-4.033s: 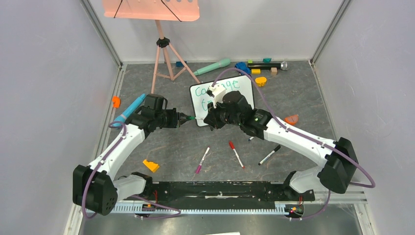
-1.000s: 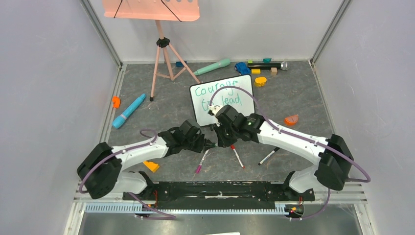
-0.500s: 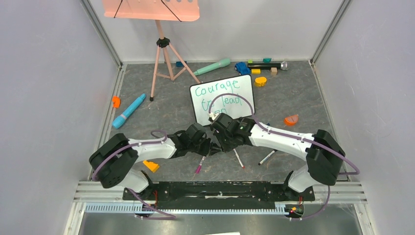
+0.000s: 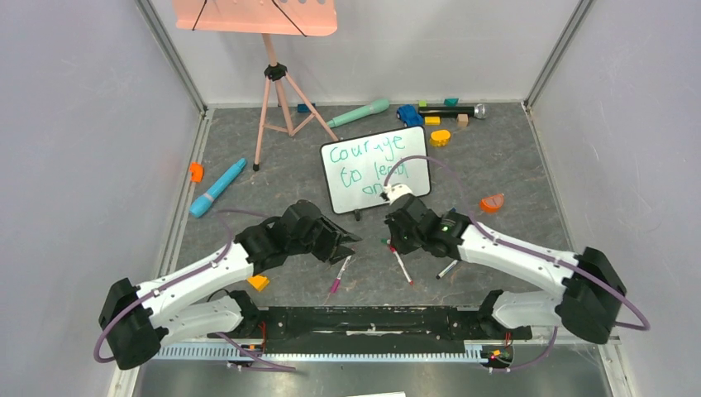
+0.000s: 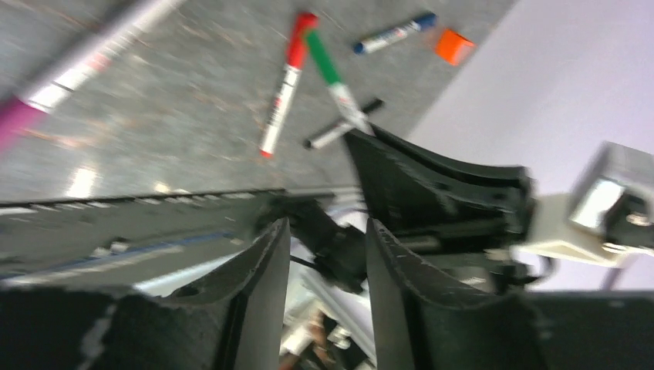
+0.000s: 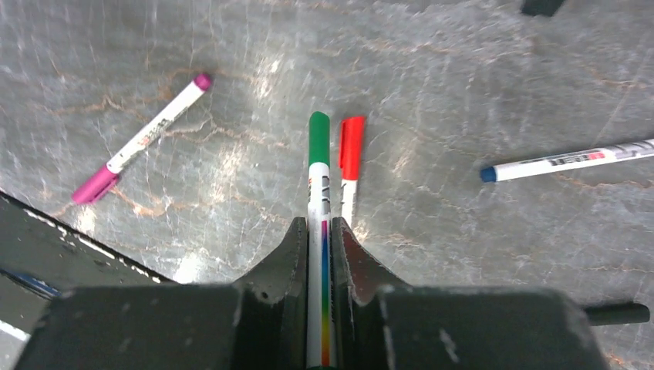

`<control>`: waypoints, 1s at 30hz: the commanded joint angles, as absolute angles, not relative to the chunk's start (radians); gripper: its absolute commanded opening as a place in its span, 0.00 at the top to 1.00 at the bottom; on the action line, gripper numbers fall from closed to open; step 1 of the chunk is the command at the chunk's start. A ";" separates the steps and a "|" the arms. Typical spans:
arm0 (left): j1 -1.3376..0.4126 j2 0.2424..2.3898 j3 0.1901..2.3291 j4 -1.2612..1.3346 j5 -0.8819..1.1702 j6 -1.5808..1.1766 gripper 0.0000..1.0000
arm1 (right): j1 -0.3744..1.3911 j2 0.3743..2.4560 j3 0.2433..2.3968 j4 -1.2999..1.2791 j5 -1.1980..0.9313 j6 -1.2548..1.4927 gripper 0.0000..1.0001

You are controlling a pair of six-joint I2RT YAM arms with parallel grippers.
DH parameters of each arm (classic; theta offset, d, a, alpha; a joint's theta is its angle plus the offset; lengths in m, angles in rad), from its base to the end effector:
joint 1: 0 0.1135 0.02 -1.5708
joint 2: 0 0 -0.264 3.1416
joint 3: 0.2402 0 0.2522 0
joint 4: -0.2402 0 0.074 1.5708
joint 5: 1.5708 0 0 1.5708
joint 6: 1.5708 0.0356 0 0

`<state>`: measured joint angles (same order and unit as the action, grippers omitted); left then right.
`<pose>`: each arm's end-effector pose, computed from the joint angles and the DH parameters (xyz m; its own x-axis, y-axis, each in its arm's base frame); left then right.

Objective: Write a sentence on the whiteboard
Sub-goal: Place the whiteboard marker at the center of the board.

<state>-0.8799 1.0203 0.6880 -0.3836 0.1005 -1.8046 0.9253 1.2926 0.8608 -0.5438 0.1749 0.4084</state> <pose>0.1346 -0.1684 0.2435 -0.6960 -0.6772 0.2389 -0.5956 0.3587 -0.7187 0.1591 0.2009 0.2290 -0.7463 -0.3408 -0.5718 -0.4702 0.8779 0.0904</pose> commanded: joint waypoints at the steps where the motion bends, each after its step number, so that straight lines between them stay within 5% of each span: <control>1: -0.863 0.995 0.745 -0.616 -0.045 -1.404 0.49 | 0.864 1.182 0.774 -0.359 0.153 0.429 1.00; 5: -0.862 0.985 0.797 -0.695 -0.164 -1.174 0.37 | 0.791 1.154 0.697 -0.214 0.065 0.469 0.91; 8: -0.862 0.971 0.809 -0.692 -0.226 -1.051 0.28 | 0.731 1.177 0.680 -0.176 0.007 0.513 0.41; 12: -0.862 0.935 0.817 -0.681 -0.294 -0.896 0.07 | 0.700 1.125 0.657 -0.199 0.066 0.548 0.08; 14: -0.862 0.902 0.813 -0.672 -0.332 -0.812 0.00 | 0.687 1.078 0.646 -0.222 0.106 0.533 0.05; 22: -0.862 0.718 0.680 -0.492 -0.512 -0.485 0.00 | 0.633 0.910 0.612 -0.312 0.417 0.450 0.05; 30: -0.759 0.798 0.580 -0.333 -0.616 -0.338 0.00 | 0.496 0.690 0.441 -0.113 0.617 0.301 0.09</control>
